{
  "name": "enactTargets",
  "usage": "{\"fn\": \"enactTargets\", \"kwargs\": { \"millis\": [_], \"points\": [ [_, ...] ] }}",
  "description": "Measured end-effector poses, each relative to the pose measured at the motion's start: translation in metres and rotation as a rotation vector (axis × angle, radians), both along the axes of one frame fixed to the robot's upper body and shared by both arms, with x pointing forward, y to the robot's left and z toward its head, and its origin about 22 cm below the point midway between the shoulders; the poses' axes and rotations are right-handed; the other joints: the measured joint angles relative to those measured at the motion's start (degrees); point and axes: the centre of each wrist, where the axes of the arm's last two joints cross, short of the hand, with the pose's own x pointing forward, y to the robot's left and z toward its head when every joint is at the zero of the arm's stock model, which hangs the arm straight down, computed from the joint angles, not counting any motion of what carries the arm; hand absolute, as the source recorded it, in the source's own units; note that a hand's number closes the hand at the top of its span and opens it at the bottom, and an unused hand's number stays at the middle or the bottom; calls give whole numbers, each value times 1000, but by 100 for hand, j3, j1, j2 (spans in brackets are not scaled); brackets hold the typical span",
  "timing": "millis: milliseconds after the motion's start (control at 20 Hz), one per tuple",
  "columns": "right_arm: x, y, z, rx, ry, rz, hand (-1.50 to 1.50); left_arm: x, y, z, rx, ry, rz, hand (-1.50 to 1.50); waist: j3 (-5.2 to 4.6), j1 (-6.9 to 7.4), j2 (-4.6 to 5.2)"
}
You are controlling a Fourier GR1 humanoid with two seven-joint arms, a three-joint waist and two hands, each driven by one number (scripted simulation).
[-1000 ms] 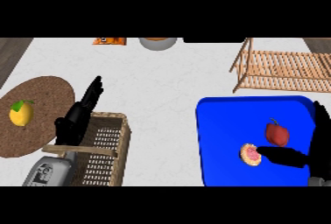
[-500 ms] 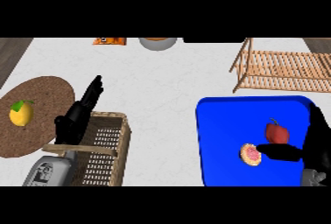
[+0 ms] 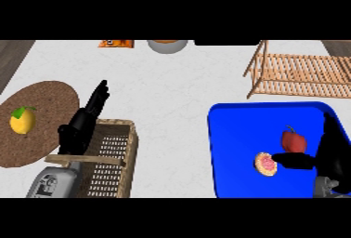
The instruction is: Pick the bell pepper from the tray and place it in the tiered shelf
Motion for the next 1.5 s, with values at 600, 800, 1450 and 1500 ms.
{"fn": "enactTargets", "kwargs": {
  "millis": [600,800,1450,1500],
  "points": [
    [11,-4,-20,18,14,2,-150,2,1,-4,16,-4,2,0,0,0,-17],
    [17,-9,-29,24,23,9,-150,0,1,-3,4,-5,-1,0,2,4,-13],
    [17,-5,-39,-81,62,82,150,-2,-3,-1,16,-3,1,0,-16,-1,-19],
    [17,-3,-39,-84,56,83,150,-1,-3,-2,13,3,-1,0,-16,0,-18]
  ]
}}
